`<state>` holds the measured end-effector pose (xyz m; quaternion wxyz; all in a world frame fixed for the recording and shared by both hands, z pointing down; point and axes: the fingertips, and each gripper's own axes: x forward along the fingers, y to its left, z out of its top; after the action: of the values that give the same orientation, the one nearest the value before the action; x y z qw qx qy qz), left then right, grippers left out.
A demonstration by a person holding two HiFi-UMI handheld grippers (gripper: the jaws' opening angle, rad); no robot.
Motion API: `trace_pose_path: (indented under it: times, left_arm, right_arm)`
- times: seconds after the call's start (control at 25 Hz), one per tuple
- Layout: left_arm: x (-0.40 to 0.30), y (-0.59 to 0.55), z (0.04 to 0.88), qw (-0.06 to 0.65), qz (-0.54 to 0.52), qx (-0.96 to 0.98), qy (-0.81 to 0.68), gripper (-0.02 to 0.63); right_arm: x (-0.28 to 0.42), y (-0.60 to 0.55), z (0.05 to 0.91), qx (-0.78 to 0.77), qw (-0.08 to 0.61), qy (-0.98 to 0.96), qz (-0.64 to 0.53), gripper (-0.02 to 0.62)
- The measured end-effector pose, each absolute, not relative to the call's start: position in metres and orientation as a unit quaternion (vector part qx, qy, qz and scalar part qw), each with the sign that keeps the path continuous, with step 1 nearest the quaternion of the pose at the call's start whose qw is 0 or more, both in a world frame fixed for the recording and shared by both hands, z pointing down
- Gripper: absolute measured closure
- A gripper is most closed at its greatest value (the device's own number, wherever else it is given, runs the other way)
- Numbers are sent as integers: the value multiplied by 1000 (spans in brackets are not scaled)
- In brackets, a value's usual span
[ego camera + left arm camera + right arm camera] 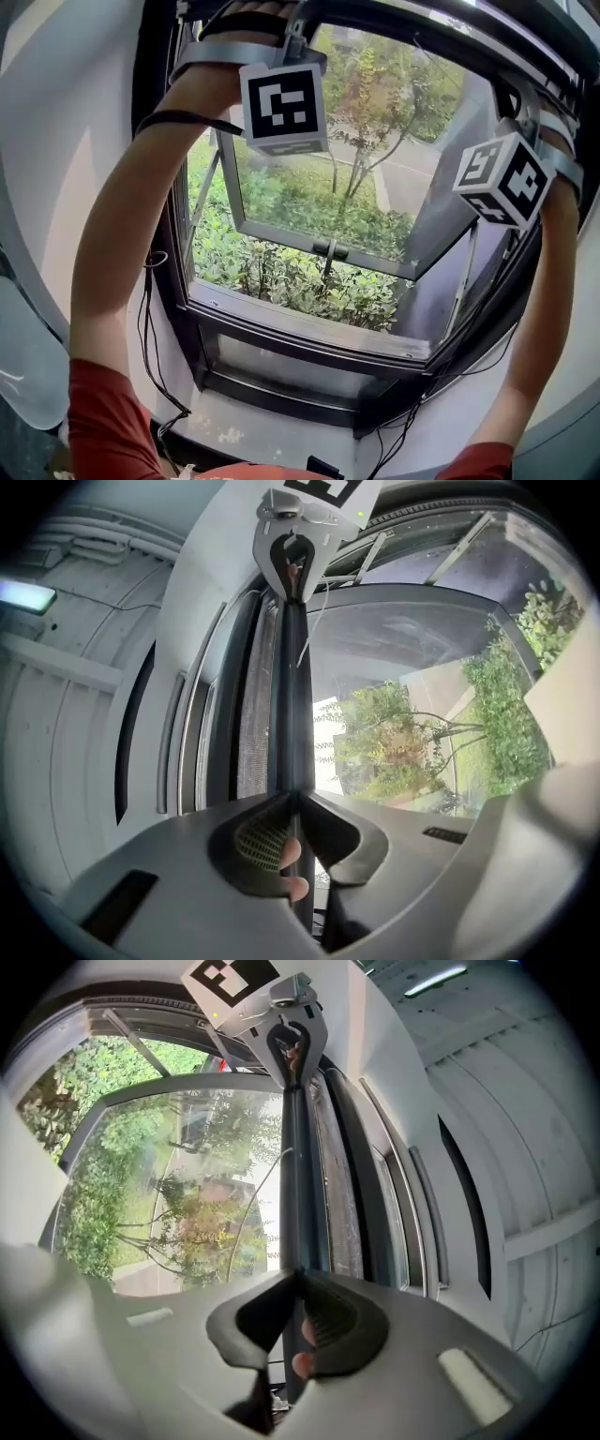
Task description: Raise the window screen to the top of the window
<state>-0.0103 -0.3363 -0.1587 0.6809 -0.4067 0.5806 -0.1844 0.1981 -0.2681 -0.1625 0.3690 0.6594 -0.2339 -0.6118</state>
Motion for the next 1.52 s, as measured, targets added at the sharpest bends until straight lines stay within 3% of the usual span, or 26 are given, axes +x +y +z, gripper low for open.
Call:
trace_pose_path:
  times: [0.84, 1.52]
  left_arm:
    - [-9, -350, -245, 688, -145, -354, 617, 568]
    - [-13, -350, -247, 665, -133, -365, 638, 566]
  right_arm:
    - [201, -281, -241, 683, 350, -187, -614, 555]
    - [197, -281, -242, 686, 332, -183, -621, 546]
